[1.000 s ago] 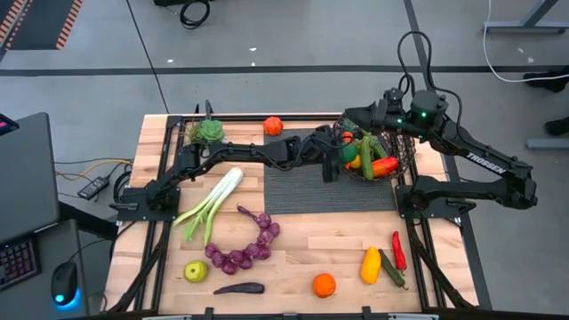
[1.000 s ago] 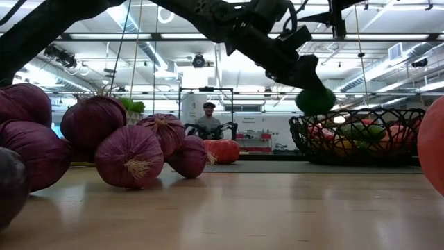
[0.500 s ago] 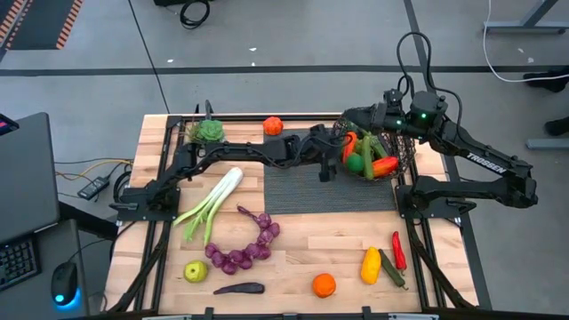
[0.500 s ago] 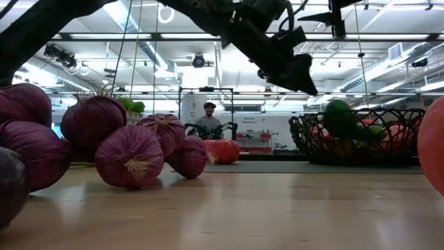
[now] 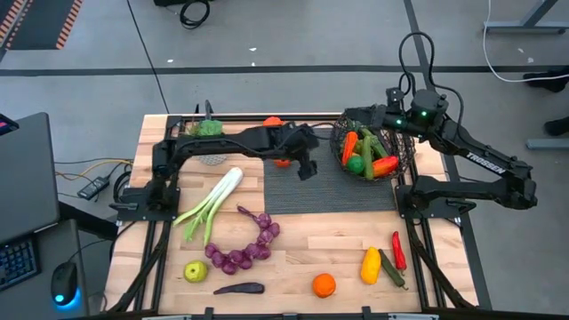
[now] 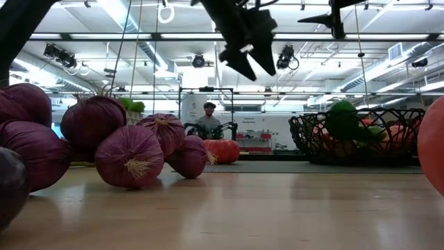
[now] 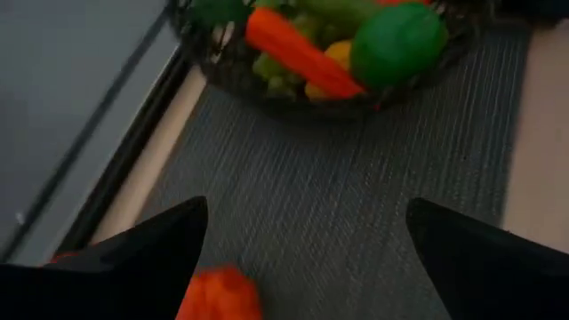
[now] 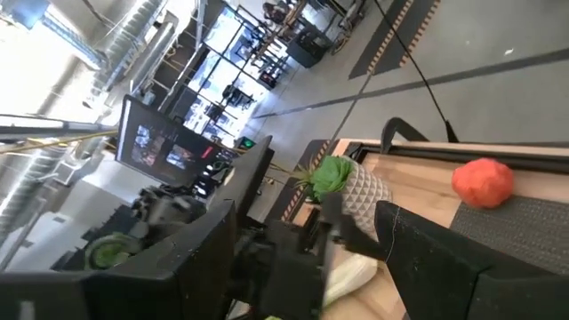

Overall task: Build produce basket
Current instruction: Put the bottom orange pumpkin into the black basket

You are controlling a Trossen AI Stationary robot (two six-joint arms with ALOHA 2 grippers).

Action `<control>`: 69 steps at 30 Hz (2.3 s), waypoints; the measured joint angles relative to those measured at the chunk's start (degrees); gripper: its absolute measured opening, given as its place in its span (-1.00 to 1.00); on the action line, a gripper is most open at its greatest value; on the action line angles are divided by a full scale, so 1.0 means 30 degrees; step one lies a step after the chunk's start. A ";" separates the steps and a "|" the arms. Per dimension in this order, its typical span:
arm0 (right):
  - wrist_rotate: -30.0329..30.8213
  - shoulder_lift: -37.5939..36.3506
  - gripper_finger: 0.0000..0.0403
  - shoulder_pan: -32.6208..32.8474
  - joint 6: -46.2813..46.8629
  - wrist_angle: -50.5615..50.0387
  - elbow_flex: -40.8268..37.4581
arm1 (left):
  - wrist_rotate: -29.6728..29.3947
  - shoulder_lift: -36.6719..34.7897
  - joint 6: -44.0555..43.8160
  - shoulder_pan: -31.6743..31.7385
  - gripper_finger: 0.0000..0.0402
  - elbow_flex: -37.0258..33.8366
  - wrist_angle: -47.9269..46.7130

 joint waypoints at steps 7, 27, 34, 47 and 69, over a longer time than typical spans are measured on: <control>0.0044 0.1769 0.35 -0.0200 -0.0142 0.0290 0.0013 | 0.0536 -0.1608 -0.1732 0.0356 0.95 -0.0007 -0.3710; -0.0513 0.8465 0.44 0.1881 -0.3943 0.3228 0.0013 | 0.3765 -0.5711 -0.4278 0.2047 0.95 0.0000 -1.1888; -0.1073 1.0773 0.69 0.2643 -0.4972 0.6427 0.0013 | 0.3752 -0.6629 -0.4397 0.2339 0.95 0.0000 -1.3159; -0.0316 1.4401 0.81 0.3046 -0.8301 0.4773 0.3156 | 0.3723 -0.8705 -0.5512 0.3963 0.95 0.0000 -1.4040; 0.3274 1.9197 0.76 0.4734 -1.4474 -0.4150 0.6782 | 0.2847 -0.8731 -0.5756 0.2805 0.95 0.0000 -1.6893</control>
